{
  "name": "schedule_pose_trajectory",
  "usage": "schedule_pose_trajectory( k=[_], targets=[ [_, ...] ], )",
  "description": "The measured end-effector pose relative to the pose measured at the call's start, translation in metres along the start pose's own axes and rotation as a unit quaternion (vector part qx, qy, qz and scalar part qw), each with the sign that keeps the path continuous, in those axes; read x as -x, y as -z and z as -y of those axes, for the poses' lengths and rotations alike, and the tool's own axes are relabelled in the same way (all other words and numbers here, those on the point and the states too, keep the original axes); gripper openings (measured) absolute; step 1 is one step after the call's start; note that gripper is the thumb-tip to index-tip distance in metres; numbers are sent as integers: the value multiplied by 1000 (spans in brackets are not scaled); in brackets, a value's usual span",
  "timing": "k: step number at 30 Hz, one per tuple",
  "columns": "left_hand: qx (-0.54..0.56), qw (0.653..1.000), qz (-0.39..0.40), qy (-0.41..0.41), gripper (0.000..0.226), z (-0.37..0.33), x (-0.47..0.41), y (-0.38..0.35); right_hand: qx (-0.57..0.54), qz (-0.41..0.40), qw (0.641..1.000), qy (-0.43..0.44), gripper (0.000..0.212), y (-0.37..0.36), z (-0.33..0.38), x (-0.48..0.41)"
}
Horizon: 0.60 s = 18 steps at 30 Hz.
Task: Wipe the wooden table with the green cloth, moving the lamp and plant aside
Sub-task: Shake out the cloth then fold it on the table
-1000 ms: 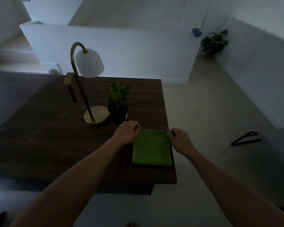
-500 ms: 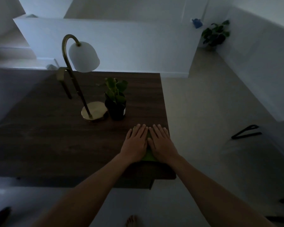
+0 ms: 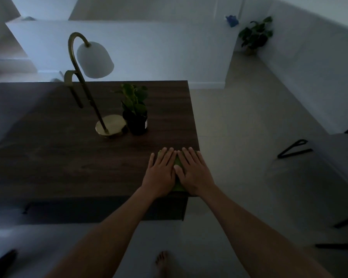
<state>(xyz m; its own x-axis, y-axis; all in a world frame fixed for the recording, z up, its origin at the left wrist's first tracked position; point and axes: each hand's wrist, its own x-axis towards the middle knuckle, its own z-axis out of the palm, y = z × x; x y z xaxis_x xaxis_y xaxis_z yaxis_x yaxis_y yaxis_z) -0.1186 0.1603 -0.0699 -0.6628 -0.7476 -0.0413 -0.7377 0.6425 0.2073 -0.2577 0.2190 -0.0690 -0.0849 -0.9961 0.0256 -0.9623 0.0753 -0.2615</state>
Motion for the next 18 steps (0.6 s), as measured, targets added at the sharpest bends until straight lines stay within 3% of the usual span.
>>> schedule_pose_trajectory(
  k=[6, 8, 10, 12, 15, 18],
  targets=[
    [7, 1000, 5, 3, 58, 1, 0, 1, 4, 6, 1000, -7, 85, 0, 0, -2],
    [39, 999, 16, 3, 58, 1, -1, 5, -7, 15, 1000, -10, 94, 1, -1, -3],
    [103, 995, 14, 11, 58, 5, 1, 13, -41, 18, 999, -22, 89, 8, 1, -5],
    [130, 991, -11, 19, 59, 15, 5, 22, -59, -65, 996, -19, 76, 16, 5, -11],
    [89, 994, -47, 38, 59, 42, 13, 36, -46, -196, 978, 56, 63, 30, 22, -26],
    [48, 996, -45, 58, 64, 75, 21, 53, -44, -171, 979, 98, 64, 38, 52, -42]
  ],
)
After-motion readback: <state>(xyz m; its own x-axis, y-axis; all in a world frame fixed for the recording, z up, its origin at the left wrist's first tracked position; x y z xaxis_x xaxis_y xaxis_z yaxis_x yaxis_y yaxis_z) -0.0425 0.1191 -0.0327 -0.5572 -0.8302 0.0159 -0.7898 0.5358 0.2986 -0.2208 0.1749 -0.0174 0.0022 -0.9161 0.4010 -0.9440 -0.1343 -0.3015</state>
